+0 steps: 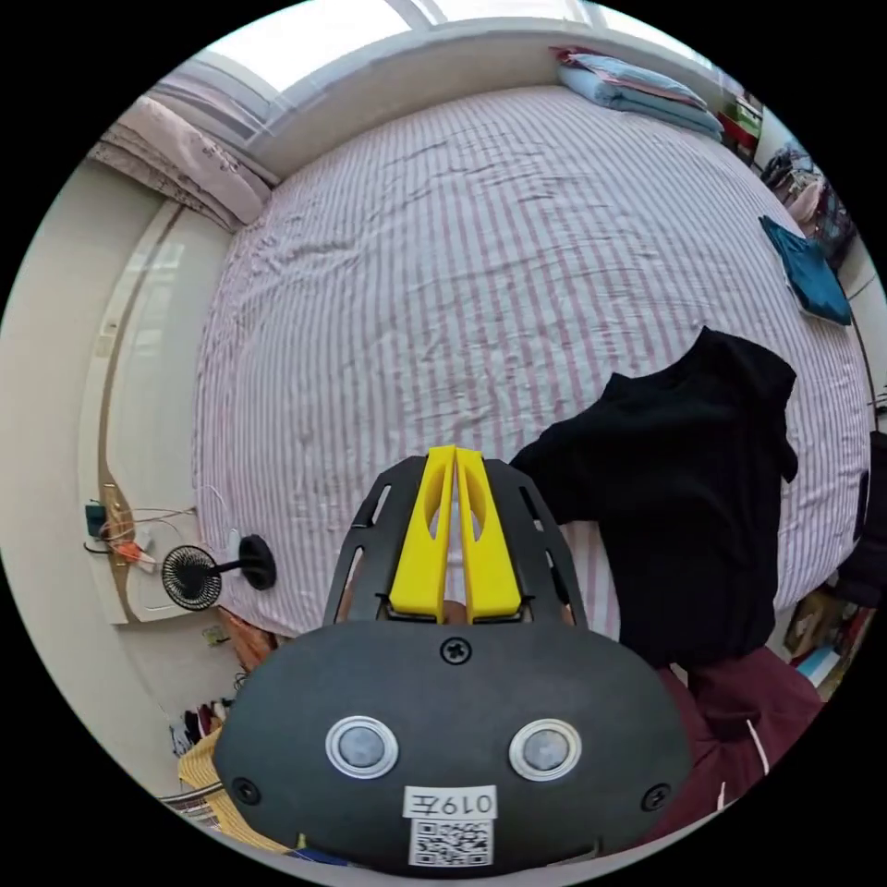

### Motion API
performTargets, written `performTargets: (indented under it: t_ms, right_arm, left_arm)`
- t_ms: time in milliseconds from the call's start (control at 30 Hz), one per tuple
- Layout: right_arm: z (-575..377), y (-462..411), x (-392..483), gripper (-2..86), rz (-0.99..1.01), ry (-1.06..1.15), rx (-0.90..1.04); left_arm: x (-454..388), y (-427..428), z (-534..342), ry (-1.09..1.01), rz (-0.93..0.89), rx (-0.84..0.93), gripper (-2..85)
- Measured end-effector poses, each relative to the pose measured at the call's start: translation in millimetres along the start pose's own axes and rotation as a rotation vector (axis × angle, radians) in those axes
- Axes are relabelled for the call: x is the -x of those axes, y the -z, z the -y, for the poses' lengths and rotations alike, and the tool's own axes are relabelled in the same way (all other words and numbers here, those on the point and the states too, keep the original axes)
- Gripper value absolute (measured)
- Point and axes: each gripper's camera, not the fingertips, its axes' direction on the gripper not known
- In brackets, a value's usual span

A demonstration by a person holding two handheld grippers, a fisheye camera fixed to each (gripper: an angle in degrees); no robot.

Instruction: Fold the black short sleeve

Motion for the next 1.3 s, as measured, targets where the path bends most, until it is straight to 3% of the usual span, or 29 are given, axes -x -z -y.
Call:
performTargets:
  t_ms: [100, 200, 267, 367, 600, 867, 1133, 1300]
  right_arm:
    - [52, 26, 64, -0.8, 0.035, 0.082, 0.024]
    - [88, 40, 116, -0.7, 0.106, 0.098, 0.084]
    - [102, 42, 145, -0.7, 0.148, 0.096, 0.129]
    - [115, 31, 191, -0.7, 0.255, 0.068, 0.226]
    - [110, -36, 330, -0.8, 0.585, 0.05, 0.558]
    - [105, -103, 585, -0.8, 0.948, 0.246, 0.903]
    - [116, -144, 898, -0.9, 1.172, 0.496, 1.005]
    - [107, -166, 1038, -0.9, 1.16, 0.585, 1.069]
  left_arm:
    - [37, 103, -7, 0.05, 0.035, -0.107, 0.7]
    - [86, 215, -50, 0.129, -0.317, -0.314, 0.7]
    - [98, 303, -121, 0.165, -0.572, -0.543, 0.7]
    - [83, 389, -242, 0.253, -0.648, -0.733, 0.8]
    - [60, 463, -526, 0.579, -0.568, -0.808, 0.8]
    - [48, 540, -919, 1.195, -0.189, -0.941, 0.8]
    - [22, 591, -1111, 1.463, 0.022, -1.015, 0.8]
    - [56, 581, -1179, 1.409, -0.084, -1.263, 0.9]
